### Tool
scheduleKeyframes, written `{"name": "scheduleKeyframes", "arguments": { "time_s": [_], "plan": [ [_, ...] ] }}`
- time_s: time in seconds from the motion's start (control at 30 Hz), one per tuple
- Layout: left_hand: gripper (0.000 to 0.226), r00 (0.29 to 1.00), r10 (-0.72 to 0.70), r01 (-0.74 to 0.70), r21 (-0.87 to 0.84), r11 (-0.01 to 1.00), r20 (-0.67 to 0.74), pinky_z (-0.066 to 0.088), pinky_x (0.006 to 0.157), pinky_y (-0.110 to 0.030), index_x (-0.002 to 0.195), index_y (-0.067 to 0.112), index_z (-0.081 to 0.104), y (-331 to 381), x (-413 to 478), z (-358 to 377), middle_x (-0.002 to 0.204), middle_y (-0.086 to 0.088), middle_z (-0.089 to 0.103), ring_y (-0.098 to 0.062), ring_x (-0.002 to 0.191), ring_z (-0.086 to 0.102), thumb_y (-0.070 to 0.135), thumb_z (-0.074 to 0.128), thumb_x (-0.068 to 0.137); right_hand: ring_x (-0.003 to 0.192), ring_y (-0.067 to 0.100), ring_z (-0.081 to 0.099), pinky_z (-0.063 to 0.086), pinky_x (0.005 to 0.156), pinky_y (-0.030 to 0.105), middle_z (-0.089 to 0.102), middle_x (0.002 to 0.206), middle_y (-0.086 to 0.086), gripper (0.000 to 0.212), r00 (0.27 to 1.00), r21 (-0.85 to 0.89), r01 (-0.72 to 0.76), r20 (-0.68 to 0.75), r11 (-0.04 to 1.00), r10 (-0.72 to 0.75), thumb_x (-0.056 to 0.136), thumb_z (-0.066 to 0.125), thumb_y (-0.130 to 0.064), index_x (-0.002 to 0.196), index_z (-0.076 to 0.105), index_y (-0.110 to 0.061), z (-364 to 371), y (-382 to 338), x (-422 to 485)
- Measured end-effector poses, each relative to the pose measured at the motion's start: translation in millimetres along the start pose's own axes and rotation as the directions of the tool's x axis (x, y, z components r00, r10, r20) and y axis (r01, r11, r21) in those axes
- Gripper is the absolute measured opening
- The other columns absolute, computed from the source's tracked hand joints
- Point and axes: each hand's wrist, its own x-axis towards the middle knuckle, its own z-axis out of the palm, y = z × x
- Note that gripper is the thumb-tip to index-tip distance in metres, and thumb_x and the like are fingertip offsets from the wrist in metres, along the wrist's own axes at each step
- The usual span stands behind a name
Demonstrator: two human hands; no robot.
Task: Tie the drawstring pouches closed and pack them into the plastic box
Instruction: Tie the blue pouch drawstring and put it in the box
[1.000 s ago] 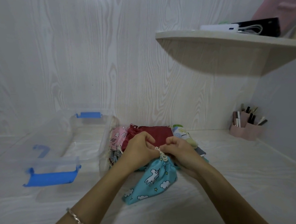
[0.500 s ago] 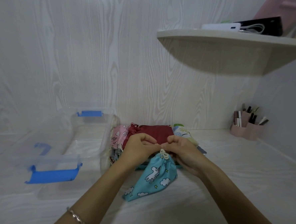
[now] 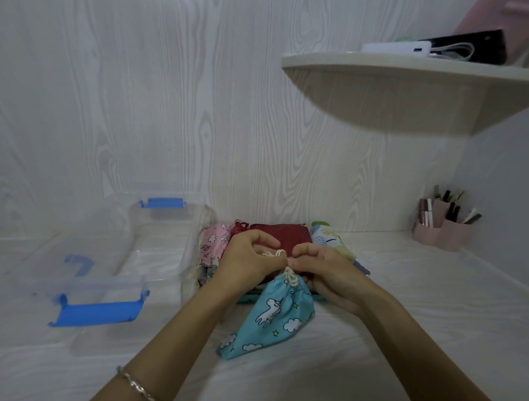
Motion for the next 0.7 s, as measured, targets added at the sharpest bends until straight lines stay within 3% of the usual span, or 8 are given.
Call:
{"name": "scheduleKeyframes", "arguments": {
  "time_s": [0.13,0.27,0.4,0.5,0.57,0.7],
  "plan": [
    [0.033,0.997,0.042,-0.055,0.222,0.974,0.063,0.045,0.051,-0.01,0.097,0.02,0.063,4.5,0.0,-3.0,0.081,0.0,0.071,-0.002,0.062,0.061,0.012,0.081,0.07,0.06,0.013,0.053,0.045,0.058,0.023,0.064,0.071,0.005,0.02,0.997,-0.047,-0.051,0.051,0.998,0.053,0.077,0.071,0.007,0.082,0.062,-0.01,-2.7,-5.1,0.7],
    [0.041,0.992,0.094,-0.12,0.39,0.913,0.085,0.042,0.05,-0.008,0.103,0.02,0.059,4.4,-2.3,-3.1,0.082,0.002,0.068,-0.002,0.064,0.059,0.015,0.081,0.069,0.057,0.01,0.06,0.048,0.052,0.019,0.068,0.069,0.004,0.014,0.997,-0.331,0.076,-0.007,0.94,-0.083,0.079,0.072,0.003,0.083,0.065,-0.008,3.6,-8.2,-5.4],
    [0.044,0.99,0.082,-0.124,0.457,0.881,0.111,0.04,0.053,-0.01,0.108,0.019,0.057,3.4,-1.7,-2.6,0.079,0.006,0.068,-0.001,0.066,0.061,0.02,0.081,0.071,0.063,0.006,0.06,0.051,0.061,0.016,0.071,0.074,0.002,0.017,0.963,-0.669,0.21,0.017,0.713,-0.268,0.08,0.073,-0.003,0.092,0.073,-0.015,10.2,-8.2,-9.6],
    [0.043,0.986,0.079,-0.141,0.497,0.856,0.145,0.044,0.057,-0.014,0.108,0.019,0.055,4.0,-1.4,-2.6,0.08,0.006,0.067,-0.004,0.069,0.062,0.02,0.079,0.072,0.062,0.002,0.057,0.048,0.061,0.013,0.07,0.077,-0.003,0.022,0.926,-0.83,0.289,0.117,0.477,-0.358,0.084,0.069,-0.009,0.104,0.074,-0.015,13.5,-8.2,-10.5],
    [0.044,0.98,0.092,-0.171,0.525,0.834,0.174,0.043,0.056,-0.015,0.107,0.019,0.051,5.1,-1.9,-2.1,0.082,0.005,0.066,-0.005,0.07,0.06,0.017,0.078,0.073,0.069,0.008,0.062,0.05,0.064,0.019,0.072,0.08,-0.003,0.022,0.892,-0.886,0.351,0.219,0.303,-0.395,0.086,0.065,-0.012,0.104,0.076,-0.017,14.8,-9.0,-10.5],
    [0.041,0.974,0.13,-0.21,0.537,0.817,0.183,0.038,0.052,-0.013,0.103,0.019,0.048,5.6,-3.4,-1.9,0.08,0.005,0.064,-0.003,0.065,0.056,0.018,0.077,0.073,0.071,0.014,0.061,0.047,0.064,0.024,0.071,0.077,0.003,0.021,0.884,-0.92,0.362,0.29,0.147,-0.367,0.088,0.058,-0.013,0.094,0.077,-0.016,18.6,-14.1,-9.7]
  ]
}}
